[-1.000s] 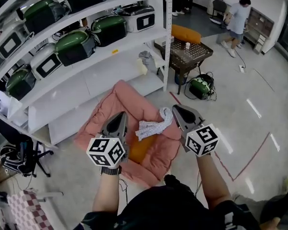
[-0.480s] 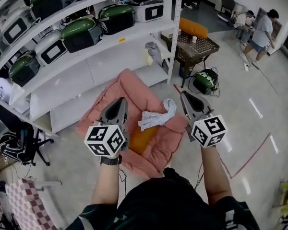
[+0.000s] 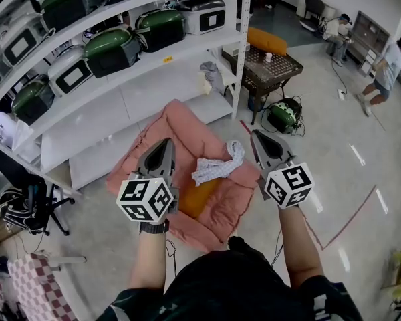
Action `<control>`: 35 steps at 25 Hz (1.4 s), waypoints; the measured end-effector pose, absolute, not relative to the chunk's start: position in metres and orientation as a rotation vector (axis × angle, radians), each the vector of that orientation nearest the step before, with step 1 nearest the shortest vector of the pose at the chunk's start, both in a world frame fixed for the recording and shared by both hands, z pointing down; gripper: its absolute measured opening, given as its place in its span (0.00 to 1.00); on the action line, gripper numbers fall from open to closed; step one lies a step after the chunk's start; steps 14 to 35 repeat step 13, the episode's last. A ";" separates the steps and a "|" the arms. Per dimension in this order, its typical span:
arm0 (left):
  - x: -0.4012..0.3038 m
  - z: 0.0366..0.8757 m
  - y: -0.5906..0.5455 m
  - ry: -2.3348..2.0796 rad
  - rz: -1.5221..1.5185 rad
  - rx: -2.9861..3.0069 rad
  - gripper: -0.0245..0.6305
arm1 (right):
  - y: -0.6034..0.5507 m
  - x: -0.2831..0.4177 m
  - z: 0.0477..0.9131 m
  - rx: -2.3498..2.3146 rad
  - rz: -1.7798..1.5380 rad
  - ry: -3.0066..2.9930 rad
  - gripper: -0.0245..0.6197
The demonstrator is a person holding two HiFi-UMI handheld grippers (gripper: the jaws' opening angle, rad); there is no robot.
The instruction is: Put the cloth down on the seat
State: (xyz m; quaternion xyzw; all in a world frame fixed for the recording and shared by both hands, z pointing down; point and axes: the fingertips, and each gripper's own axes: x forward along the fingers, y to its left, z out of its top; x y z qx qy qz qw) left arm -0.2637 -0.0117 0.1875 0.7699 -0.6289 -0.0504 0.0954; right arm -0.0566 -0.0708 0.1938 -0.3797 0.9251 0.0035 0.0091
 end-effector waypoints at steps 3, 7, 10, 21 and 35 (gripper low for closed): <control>-0.263 0.186 -0.012 -1.870 -0.144 2.283 0.05 | -0.070 -0.056 0.192 -1.184 0.014 2.891 0.05; -0.266 0.183 -0.012 -1.880 -0.151 2.280 0.05 | -0.072 -0.057 0.192 -1.184 0.020 2.897 0.05; -0.266 0.183 -0.011 -1.885 -0.148 2.280 0.05 | -0.073 -0.058 0.193 -1.189 0.020 2.899 0.05; -0.265 0.183 -0.012 -1.885 -0.146 2.280 0.05 | -0.073 -0.058 0.195 -1.193 0.020 2.902 0.05; -0.265 0.183 -0.012 -1.885 -0.146 2.280 0.05 | -0.073 -0.058 0.195 -1.193 0.020 2.902 0.05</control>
